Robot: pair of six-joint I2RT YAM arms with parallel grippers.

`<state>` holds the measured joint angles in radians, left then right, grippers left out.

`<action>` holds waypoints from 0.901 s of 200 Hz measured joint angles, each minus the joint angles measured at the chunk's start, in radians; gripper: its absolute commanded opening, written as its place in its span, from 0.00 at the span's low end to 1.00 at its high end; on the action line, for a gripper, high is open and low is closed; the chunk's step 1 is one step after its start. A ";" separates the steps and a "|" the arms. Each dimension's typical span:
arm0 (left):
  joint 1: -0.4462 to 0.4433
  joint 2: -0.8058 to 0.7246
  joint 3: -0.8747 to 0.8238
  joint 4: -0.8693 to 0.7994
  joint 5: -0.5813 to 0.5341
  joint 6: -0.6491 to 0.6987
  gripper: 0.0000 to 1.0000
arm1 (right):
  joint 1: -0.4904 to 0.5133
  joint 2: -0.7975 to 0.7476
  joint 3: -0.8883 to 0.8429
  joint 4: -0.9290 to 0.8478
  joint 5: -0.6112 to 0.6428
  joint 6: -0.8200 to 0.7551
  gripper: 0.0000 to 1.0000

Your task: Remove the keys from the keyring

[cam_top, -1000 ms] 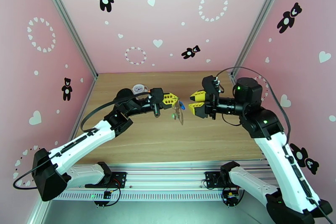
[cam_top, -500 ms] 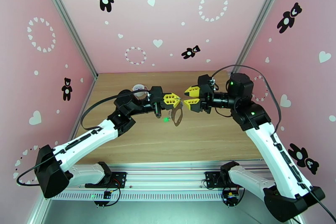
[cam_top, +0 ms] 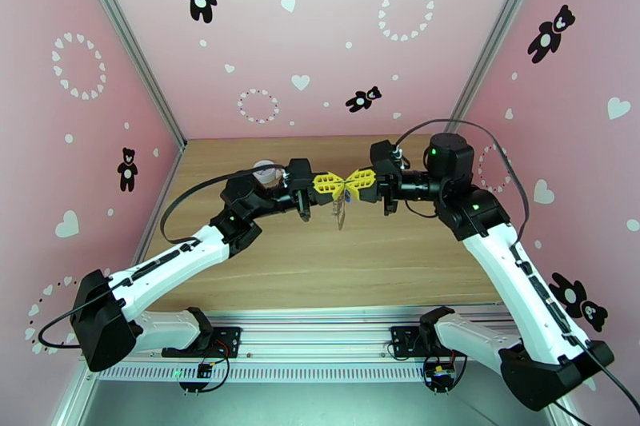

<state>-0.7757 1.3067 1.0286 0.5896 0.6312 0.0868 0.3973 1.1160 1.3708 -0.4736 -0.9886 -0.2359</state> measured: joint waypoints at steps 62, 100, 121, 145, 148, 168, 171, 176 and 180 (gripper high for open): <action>0.007 -0.124 0.013 -0.334 -0.087 -0.039 0.18 | 0.121 0.083 0.202 -0.334 0.242 -0.041 0.00; 0.031 -0.147 0.049 -0.542 -0.063 -0.036 0.22 | 0.145 0.145 0.306 -0.530 0.319 -0.068 0.00; 0.032 -0.136 0.085 -0.610 -0.039 -0.035 0.24 | 0.159 0.188 0.378 -0.610 0.335 -0.090 0.00; 0.033 -0.122 0.108 -0.637 -0.003 -0.022 0.30 | 0.182 0.237 0.463 -0.689 0.362 -0.116 0.00; 0.033 -0.122 0.108 -0.638 0.002 -0.017 0.31 | 0.184 0.242 0.472 -0.698 0.365 -0.120 0.00; 0.033 -0.121 0.108 -0.649 0.031 -0.005 0.32 | 0.194 0.264 0.505 -0.741 0.391 -0.132 0.00; 0.033 -0.120 0.109 -0.651 0.033 -0.005 0.32 | 0.196 0.266 0.509 -0.746 0.394 -0.133 0.00; 0.033 -0.117 0.110 -0.652 0.037 -0.002 0.32 | 0.200 0.271 0.516 -0.758 0.397 -0.137 0.00; 0.033 -0.113 0.114 -0.653 0.039 -0.001 0.32 | 0.203 0.274 0.521 -0.766 0.400 -0.138 0.00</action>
<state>-0.7425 1.1934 1.1423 -0.0639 0.6701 0.0860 0.5999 1.3895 1.8915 -1.2392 -0.5884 -0.3744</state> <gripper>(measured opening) 0.319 0.049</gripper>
